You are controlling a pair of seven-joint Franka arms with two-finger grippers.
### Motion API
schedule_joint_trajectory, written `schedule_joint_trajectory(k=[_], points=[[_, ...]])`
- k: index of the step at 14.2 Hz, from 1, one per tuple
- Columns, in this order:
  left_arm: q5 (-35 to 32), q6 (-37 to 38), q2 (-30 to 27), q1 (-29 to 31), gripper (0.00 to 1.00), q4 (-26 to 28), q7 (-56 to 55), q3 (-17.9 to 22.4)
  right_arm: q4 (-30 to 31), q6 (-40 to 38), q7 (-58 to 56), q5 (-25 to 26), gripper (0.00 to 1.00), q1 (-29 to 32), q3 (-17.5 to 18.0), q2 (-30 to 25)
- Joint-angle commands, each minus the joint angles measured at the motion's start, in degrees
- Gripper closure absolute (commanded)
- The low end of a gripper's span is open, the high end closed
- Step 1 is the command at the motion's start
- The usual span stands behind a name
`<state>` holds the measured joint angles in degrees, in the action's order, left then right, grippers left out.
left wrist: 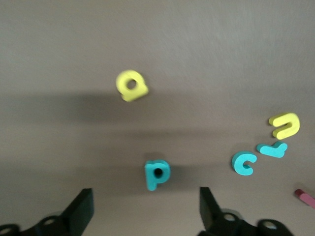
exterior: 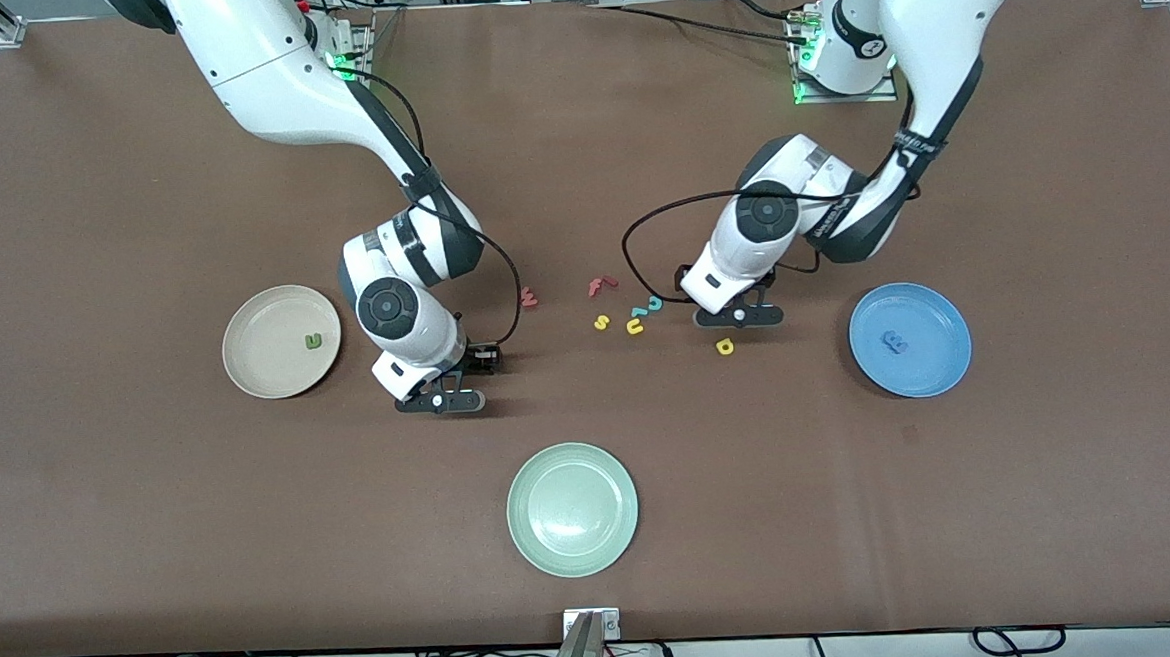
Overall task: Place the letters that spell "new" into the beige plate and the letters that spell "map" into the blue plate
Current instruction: 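Grasp the orange e with the right gripper while the left gripper grasps teal p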
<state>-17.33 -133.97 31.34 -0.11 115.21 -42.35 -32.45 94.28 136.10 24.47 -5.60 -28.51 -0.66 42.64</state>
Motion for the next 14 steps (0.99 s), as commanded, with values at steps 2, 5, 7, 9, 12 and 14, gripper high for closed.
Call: schedule_joint_trajectory(k=[2, 5, 7, 9, 12, 14], points=[[-2.62, -5.06, 2.06, 0.29, 0.38, 1.5, -1.25, 0.45, -0.5, -2.59, 1.1, -0.81, 0.29, -0.22, 0.13, 0.16], [-2.97, -6.48, 3.2, 0.29, 0.48, 1.69, -1.25, 0.63, -0.41, -3.82, 1.28, -0.81, 0.44, -0.31, 0.13, 0.16], [-4.81, -6.57, 3.73, 0.46, 0.57, 1.69, -1.42, 0.63, -0.41, -4.09, 1.19, -0.81, 0.62, -0.31, 0.13, 0.16], [-4.91, -6.74, 4.17, 0.46, 0.65, 1.69, -1.51, 0.63, -0.5, -4.09, 0.67, -0.64, 0.74, -0.14, 0.13, 0.16], [-4.91, -6.22, 4.08, 0.46, 0.9, 1.6, -1.51, 0.63, -0.58, -4.18, 0.05, -0.2, 0.81, 0.65, -0.13, -0.54], [-4.91, -2.81, 2.6, 0.99, 0.92, 0.55, -0.81, 0.54, -1.02, -8.37, -1.87, -0.02, 0.81, 2.05, -0.48, -2.21]])
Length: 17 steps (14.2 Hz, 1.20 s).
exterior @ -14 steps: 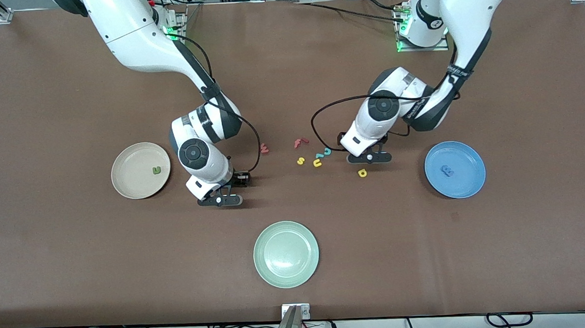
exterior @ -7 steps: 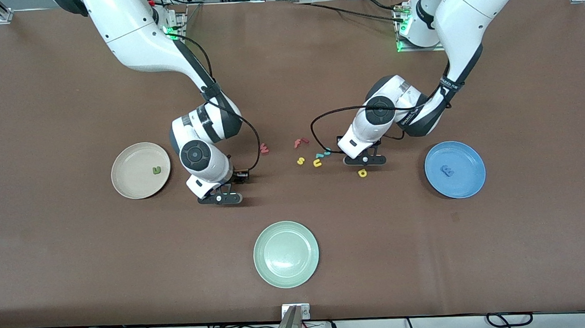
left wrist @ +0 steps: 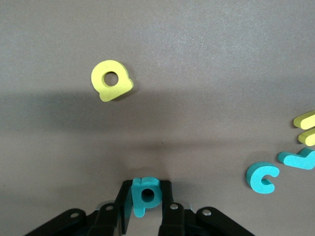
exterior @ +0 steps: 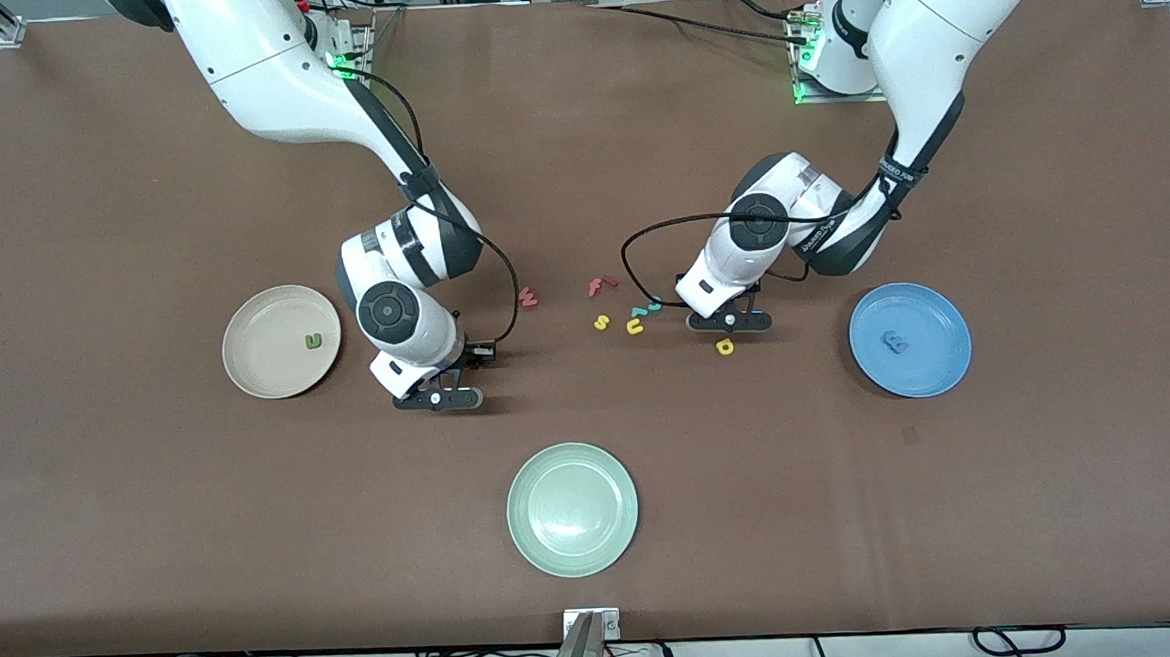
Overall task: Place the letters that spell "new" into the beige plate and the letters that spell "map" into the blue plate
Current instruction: 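Grasp the orange e with the right gripper while the left gripper grasps teal p, then drop the orange e on the beige plate while the left gripper drops p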
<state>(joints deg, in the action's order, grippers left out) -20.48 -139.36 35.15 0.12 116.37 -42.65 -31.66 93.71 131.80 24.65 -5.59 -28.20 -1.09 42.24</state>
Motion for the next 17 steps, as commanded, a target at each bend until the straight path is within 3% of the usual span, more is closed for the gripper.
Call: schedule_joint_trajectory(k=[1, 4, 6, 8, 12, 15, 17], points=[[-1.85, 7.3, -2.7, 1.37, 0.93, -2.88, 0.72, -0.42, -0.46, -6.18, -4.93, 0.14, 0.81, 2.7, -1.01, -2.68], [-1.76, 18.84, -5.26, 4.27, 0.93, -9.04, 8.53, -0.6, -0.37, -16.55, -17.31, 0.23, 0.8, 7.18, -5.84, -5.84], [-1.85, 24.81, -5.44, 8.74, 0.93, -13.52, 18.08, -0.51, 0.06, -21.12, -25.75, 0.31, 0.8, 11.82, -6.82, -7.77], [-1.93, 25.72, -5.35, 14.27, 0.93, -14.59, 27.32, -0.33, 0.33, -24.56, -32.44, 0.31, 0.8, 16.57, -6.91, -8.05], [-1.93, 24.23, -3.86, 23.15, 0.93, -13.8, 37.89, -0.24, 4.36, -23.0, -36.43, 1.89, 0.8, 20.11, -6.91, -7.78], [-2.11, 19.94, -3.16, 27.29, 0.93, -9.87, 40.63, -0.16, 9.89, -15.11, -36.95, 1.9, 0.75, 20.2, -6.91, -7.61], [-3.59, 14.83, -3.33, 28.97, 0.88, -5.99, 40.63, -0.16, 9.82, -15.43, -36.43, 1.72, 0.0, 20.2, -6.91, -8.22]])
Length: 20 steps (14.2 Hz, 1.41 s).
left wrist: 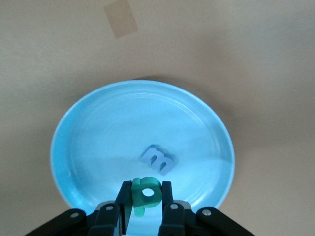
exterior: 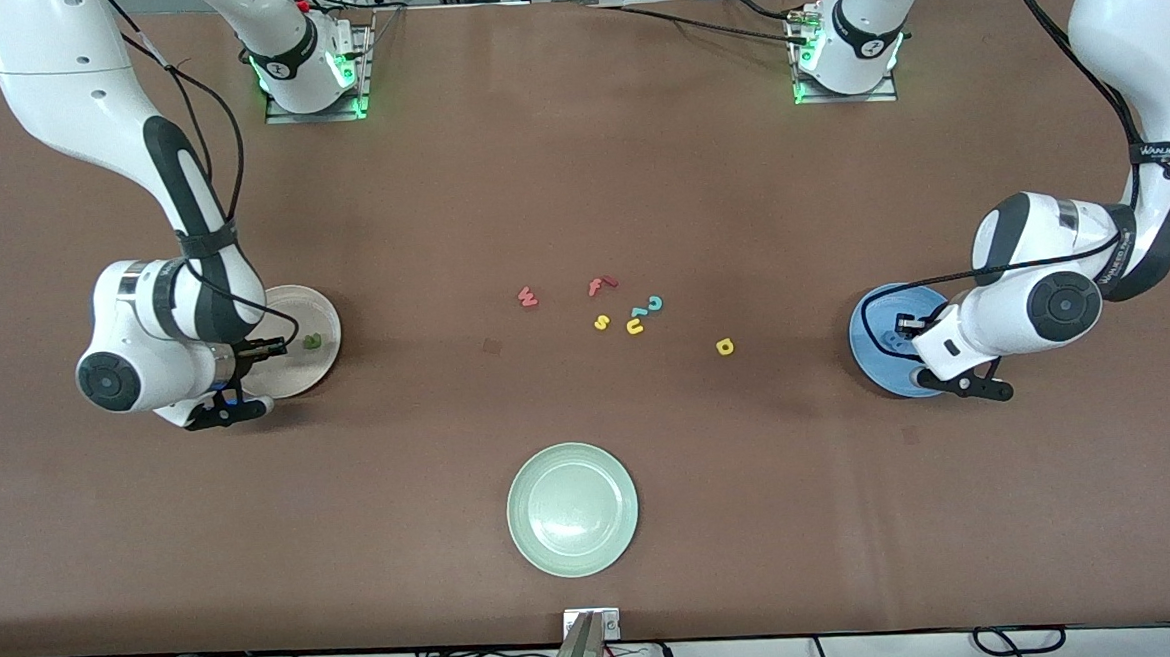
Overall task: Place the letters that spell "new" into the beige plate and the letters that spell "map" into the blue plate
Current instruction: 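Drop the orange e on the beige plate while the left gripper drops p, then grasp the pink m with the right gripper while the left gripper grasps yellow a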
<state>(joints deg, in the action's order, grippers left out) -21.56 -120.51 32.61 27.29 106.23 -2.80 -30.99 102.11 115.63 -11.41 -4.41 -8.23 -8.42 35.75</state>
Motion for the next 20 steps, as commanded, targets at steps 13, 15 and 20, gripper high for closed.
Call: schedule_joint_trajectory(k=[13, 15, 20], points=[[-1.99, 0.98, 3.59, -7.76, 0.0, -9.36, -10.0, -5.05, -1.12, 6.18, 9.56, -8.51, 0.0, -22.69, 2.0, -3.5], [-1.91, 0.89, 6.31, -11.38, 0.0, -12.35, -17.73, -4.35, -0.86, 8.46, 10.61, -8.69, 0.0, -28.23, 1.82, -2.7], [-2.87, -1.03, 9.75, -21.03, 0.0, -12.71, -39.35, -4.0, -0.94, 16.37, 10.88, -8.69, 0.02, -33.42, 1.83, -0.59]])
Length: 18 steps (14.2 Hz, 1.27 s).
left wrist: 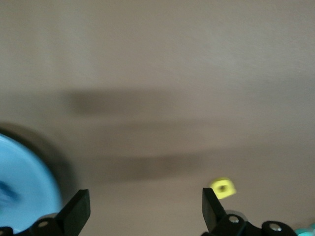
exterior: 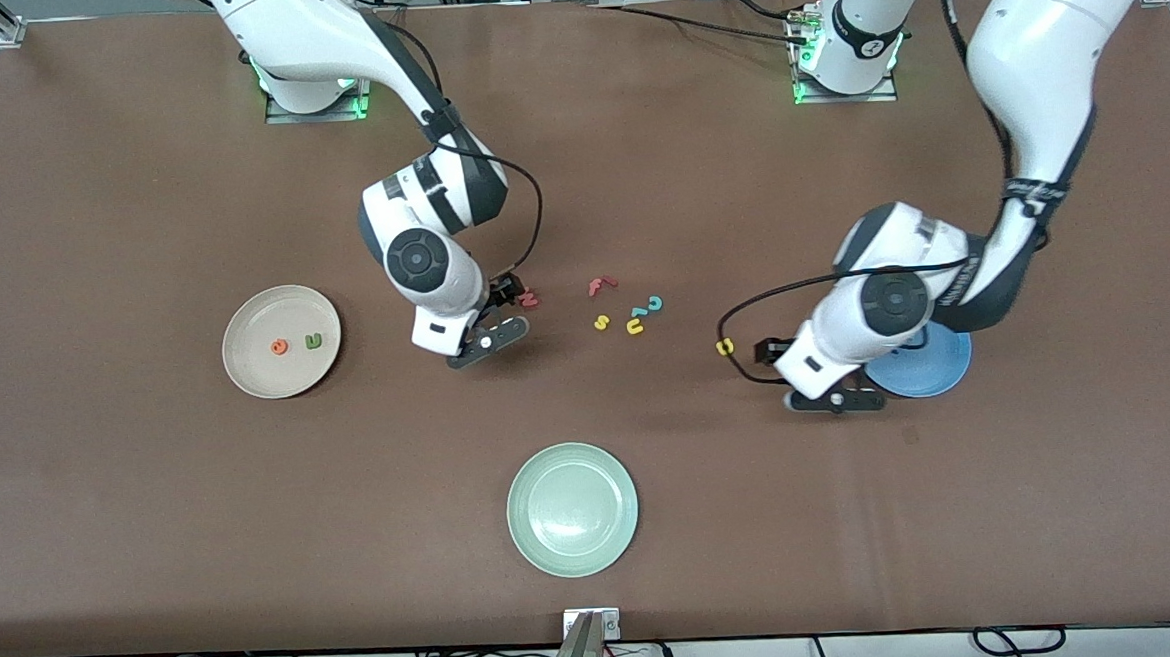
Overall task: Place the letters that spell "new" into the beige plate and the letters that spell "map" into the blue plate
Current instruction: 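Grasp the pink m with the right gripper while the left gripper grasps yellow a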
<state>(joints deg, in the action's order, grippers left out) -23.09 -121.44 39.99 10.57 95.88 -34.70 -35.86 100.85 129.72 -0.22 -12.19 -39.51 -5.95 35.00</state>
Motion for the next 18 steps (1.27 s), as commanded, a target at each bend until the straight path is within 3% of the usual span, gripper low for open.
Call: schedule_joint_trajectory(k=[1, 3, 4, 7, 9, 11, 16, 18], points=[[-1.52, -1.94, 3.24, -4.51, 0.03, -2.27, -8.88, 1.23, 0.14, 3.07, 0.48, -0.91, 0.09, -3.37, -0.65, 1.11], [-1.43, -3.89, 4.13, -4.59, 0.34, -1.31, -10.73, 1.23, 0.22, 3.96, 1.28, -0.82, 0.14, -4.52, -0.65, 2.0], [-1.43, -3.98, 4.91, -5.03, 0.39, -1.31, -12.13, 1.23, 0.22, 4.22, 1.28, -0.73, 0.14, -5.57, -0.65, 2.18], [-1.52, -4.24, 5.97, -8.54, 0.4, -1.31, -14.43, 3.59, 0.22, 4.57, 1.45, -0.64, 0.15, -6.37, -0.73, 3.32], [-1.52, -6.69, 6.06, -8.81, 0.47, 0.09, -14.61, 3.78, 0.22, 4.57, 1.45, -0.64, 0.17, -7.16, -0.73, 3.58], [-1.52, -7.32, 5.98, -8.64, 0.48, 0.8, -14.61, 3.87, 0.22, 4.57, 1.45, -0.64, 0.26, -7.16, -0.82, 3.67], [-1.61, -7.32, 5.98, -8.46, 0.86, 1.77, -14.52, 4.4, 0.13, 4.66, 1.37, -0.12, 0.5, -7.42, -0.82, 4.2], [-1.52, -6.01, 5.1, -7.94, 0.92, 1.33, -14.26, 4.31, -0.04, 4.66, 1.28, 0.06, 0.6, -7.34, -0.91, 4.2]])
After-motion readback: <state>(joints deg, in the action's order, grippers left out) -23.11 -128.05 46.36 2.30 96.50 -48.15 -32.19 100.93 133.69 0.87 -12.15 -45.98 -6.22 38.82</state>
